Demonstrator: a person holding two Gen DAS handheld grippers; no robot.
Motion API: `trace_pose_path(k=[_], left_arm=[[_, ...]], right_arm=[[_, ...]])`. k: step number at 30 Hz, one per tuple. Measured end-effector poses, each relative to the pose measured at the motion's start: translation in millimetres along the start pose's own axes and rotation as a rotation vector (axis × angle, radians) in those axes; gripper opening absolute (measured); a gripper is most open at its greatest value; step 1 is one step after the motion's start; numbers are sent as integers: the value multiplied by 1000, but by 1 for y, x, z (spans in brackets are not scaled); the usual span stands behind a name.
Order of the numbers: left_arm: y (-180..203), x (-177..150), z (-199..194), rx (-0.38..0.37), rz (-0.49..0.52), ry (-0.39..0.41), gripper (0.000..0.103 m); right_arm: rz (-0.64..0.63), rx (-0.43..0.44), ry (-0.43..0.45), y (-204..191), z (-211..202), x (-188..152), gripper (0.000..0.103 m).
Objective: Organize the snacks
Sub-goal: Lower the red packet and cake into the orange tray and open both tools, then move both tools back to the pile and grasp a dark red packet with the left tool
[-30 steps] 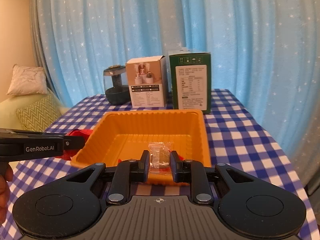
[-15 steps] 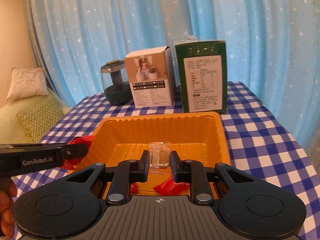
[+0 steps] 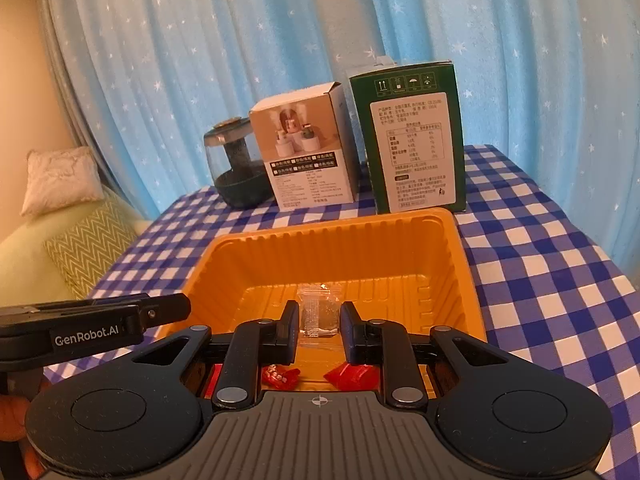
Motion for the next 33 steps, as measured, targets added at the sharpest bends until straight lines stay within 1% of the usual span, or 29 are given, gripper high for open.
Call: trace_pose_path(k=[3,7,9,11,13,23,33], left_arm=[[-2,0,-2,2,-2,3,41],[-4,0,-3,5,-8,4,45],[-5,0,-4,3,-6,4,47],[-5,-1,-5,0,-5,2,47],[-6,-1,-5,0,-4,1,47],[0,-2,-10,-12,17,6,47],[14,-13,-30,-36,60,10,47]], right_arm=[[5,12,8,-1,-1,1,22],[30,50,17,-4,-1,4,23],[52,55,19,-3,-1,5,25],[66,47,26,0,-2,7,36],[69,27,37,4,-3,8,40],[71,-25,58,20,-13,8,41],[41,-58,88,22,-35,5,41]])
Point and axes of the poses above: each gripper's, at about its wrist camera, not at the fingertips, and z roughly the way its jaws point, y to its right, x to its top, the point moved 10 cm from there along z, roughly the way its jaws point, and after that the axes turned 3 degrees about y, right-handed, at the moved point
